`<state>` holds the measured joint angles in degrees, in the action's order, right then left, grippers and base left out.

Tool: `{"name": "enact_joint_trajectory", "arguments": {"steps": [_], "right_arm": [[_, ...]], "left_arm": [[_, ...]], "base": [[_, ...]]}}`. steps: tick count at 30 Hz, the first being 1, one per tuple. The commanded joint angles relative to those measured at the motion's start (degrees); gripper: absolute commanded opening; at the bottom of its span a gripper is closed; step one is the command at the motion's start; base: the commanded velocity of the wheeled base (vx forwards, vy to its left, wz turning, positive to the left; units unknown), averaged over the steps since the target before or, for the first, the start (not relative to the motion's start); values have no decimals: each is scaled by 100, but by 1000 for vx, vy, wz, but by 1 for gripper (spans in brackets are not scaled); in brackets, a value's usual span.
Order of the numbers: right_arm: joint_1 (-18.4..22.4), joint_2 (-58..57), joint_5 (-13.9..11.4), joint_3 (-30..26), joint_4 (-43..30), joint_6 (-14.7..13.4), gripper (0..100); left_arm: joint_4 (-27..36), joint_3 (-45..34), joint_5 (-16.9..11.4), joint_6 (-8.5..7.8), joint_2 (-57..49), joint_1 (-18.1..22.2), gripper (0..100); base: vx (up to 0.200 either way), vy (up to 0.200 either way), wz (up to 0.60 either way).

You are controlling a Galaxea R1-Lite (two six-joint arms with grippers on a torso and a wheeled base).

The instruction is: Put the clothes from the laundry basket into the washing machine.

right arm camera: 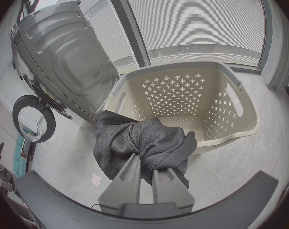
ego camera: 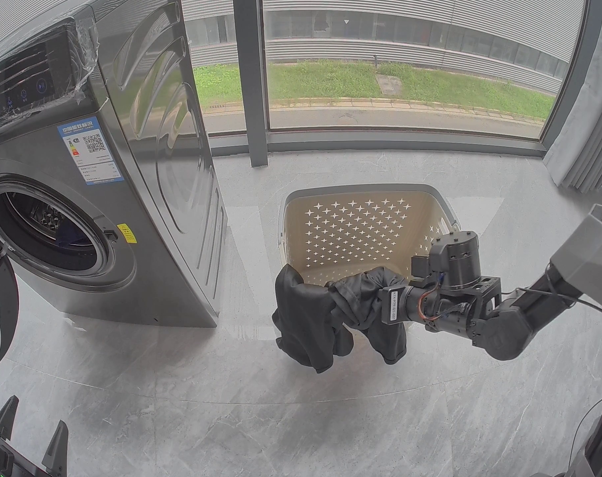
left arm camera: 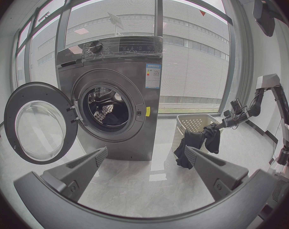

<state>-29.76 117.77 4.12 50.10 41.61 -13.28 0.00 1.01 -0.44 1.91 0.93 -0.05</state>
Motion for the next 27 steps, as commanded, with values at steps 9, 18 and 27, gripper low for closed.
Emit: {"name": "enact_joint_trajectory", "arguments": {"steps": [9,18,27], "right_arm": [[-751,-2883,159,-1126,67,53,0],[-496,-4342,-403,-1890,506,106,0],[-531,-4579,-447,-1908,498,308,0]], "left_arm": [[0,-92,0,-7,-93,-4,100],[0,-92,-18,-68,-93,-4,100],[0,-92,-18,-42,-93,5,100]], "base": [[0,0,0],[0,0,0],[0,0,0]]}}
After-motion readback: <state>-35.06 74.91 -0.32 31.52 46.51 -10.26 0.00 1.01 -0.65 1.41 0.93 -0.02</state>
